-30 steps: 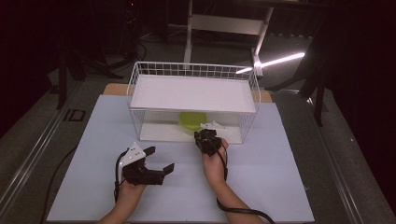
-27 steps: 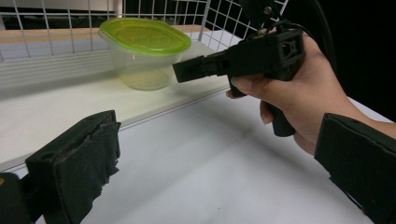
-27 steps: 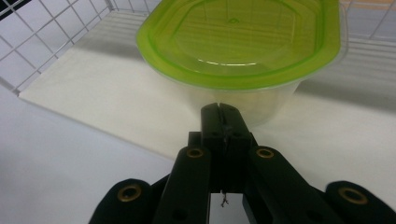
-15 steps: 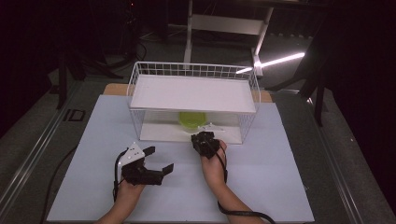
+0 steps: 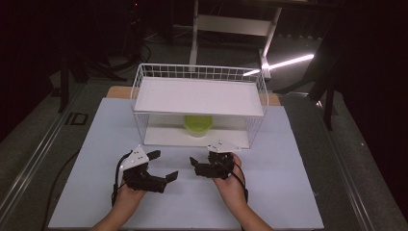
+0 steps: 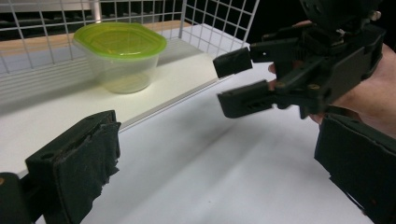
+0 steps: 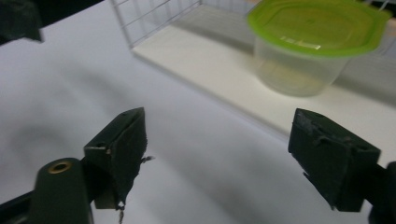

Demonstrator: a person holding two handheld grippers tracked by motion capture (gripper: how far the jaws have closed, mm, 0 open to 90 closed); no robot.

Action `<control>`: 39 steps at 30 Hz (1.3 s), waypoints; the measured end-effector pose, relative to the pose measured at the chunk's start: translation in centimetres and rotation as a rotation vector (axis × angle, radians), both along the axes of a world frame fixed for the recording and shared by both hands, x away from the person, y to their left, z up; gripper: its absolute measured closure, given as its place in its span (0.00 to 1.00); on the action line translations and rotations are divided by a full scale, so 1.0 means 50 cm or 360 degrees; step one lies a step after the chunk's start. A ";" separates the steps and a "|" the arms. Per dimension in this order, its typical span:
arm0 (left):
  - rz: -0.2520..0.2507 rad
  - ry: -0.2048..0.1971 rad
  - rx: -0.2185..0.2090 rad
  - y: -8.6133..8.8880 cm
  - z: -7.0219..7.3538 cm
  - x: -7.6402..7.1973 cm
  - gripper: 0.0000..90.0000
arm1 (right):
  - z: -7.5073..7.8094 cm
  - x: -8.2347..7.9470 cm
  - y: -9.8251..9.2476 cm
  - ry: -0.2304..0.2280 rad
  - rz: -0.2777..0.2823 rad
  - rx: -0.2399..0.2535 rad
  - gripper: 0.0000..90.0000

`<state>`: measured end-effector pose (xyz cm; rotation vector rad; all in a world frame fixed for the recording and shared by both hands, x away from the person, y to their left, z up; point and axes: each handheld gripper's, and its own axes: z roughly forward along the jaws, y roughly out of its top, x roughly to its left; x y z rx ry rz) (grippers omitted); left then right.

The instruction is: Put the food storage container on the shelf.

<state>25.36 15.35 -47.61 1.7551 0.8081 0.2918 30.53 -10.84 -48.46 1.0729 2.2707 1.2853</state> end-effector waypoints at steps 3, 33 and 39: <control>-0.0023 -0.0008 -0.0001 0.002 0.003 -0.004 0.01 | 0.001 -0.008 -0.006 0.0002 0.0020 0.0027 0.18; -0.0020 0.0021 0.0026 0.114 -0.022 -0.079 0.01 | 0.026 -0.128 -0.166 -0.0104 -0.0033 0.0162 0.16; -0.0015 0.0045 0.0040 0.128 -0.034 -0.087 0.01 | 0.021 -0.144 -0.202 -0.0100 -0.0046 0.0177 0.16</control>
